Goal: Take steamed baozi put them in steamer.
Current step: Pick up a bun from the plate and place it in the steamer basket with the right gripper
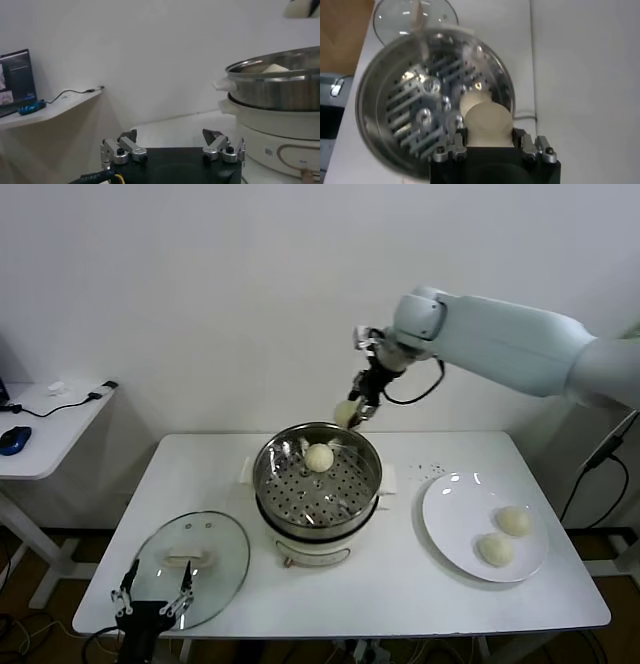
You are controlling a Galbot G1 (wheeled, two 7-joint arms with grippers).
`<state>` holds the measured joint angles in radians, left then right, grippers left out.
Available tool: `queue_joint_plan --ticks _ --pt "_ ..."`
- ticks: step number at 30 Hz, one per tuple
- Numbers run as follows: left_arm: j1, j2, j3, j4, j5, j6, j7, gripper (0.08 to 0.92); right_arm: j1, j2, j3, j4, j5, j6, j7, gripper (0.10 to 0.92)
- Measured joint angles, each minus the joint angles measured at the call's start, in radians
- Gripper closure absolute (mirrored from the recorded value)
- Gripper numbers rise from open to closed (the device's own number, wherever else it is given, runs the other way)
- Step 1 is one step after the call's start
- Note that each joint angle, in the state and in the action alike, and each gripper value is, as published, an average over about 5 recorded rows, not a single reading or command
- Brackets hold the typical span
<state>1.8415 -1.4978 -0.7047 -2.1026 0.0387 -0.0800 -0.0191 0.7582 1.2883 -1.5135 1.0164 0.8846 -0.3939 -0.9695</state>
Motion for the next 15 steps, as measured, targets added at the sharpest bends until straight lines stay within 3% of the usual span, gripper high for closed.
queue_joint_plan --ticks 15 --pt "-0.005 0.019 -0.006 0.002 -0.002 -0.001 0.0 0.177 -0.113 0.192 -0.056 -0.038 0.046 -0.065 0.083 0.432"
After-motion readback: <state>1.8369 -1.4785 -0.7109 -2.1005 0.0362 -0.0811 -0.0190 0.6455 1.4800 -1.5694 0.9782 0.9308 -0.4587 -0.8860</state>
